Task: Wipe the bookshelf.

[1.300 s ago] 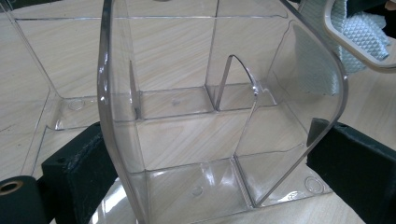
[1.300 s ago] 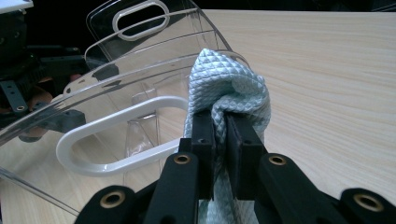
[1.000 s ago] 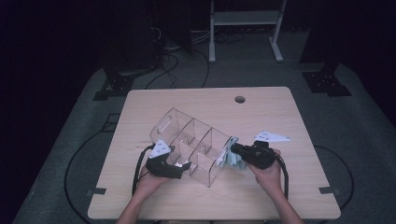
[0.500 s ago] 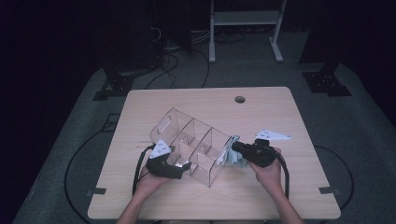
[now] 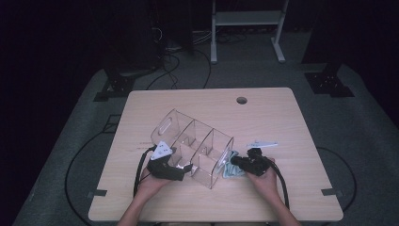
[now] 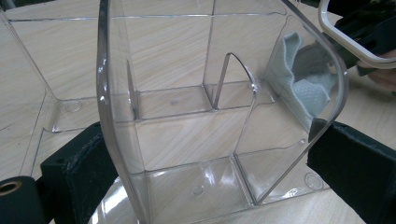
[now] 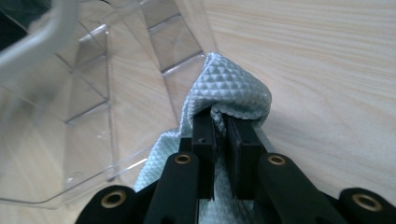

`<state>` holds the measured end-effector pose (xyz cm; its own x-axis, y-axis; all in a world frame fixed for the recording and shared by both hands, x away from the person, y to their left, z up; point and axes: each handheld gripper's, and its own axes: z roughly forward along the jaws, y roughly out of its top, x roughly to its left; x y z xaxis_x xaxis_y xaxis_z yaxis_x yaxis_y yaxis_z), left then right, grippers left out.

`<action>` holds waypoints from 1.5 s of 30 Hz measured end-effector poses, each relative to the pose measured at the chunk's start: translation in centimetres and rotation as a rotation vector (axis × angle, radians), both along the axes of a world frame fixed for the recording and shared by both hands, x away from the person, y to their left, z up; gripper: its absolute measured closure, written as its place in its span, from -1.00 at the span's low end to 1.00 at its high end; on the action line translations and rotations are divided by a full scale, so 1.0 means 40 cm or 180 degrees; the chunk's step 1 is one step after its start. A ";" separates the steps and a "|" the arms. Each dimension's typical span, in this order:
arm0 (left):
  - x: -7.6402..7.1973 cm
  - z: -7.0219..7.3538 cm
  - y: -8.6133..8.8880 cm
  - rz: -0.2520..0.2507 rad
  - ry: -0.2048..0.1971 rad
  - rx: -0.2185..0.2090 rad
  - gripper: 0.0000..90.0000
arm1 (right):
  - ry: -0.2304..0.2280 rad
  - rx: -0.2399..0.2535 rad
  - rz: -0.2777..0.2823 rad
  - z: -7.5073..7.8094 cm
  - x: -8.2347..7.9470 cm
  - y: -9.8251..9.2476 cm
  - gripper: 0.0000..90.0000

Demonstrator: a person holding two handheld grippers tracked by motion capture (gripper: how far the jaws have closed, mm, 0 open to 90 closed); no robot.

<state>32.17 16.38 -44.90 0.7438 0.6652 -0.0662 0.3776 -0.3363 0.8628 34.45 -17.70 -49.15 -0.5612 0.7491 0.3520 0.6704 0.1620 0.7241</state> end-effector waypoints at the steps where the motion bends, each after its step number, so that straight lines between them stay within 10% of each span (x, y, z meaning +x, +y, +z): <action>1: 0.000 0.000 0.000 0.0003 0.0003 0.0001 -0.92 | -0.0033 0.0016 0.0024 0.007 -0.004 0.001 0.83; 13: 0.001 -0.001 -0.004 -0.0006 -0.0003 0.0009 -0.92 | -0.0624 0.0639 0.0225 0.171 -0.064 -0.027 0.84; 23: 0.000 -0.001 -0.002 0.0004 0.0009 0.0019 -0.93 | -0.0551 0.0473 0.0661 0.154 -0.113 0.042 0.84; 30: 0.000 -0.001 -0.007 0.0012 0.0004 0.0019 -0.92 | -0.0551 0.0456 0.0503 0.151 -0.100 0.028 0.84; 45: -0.001 -0.005 -0.005 0.0030 0.0024 -0.0012 -0.93 | -0.0732 0.0401 0.0993 0.172 -0.192 0.083 0.84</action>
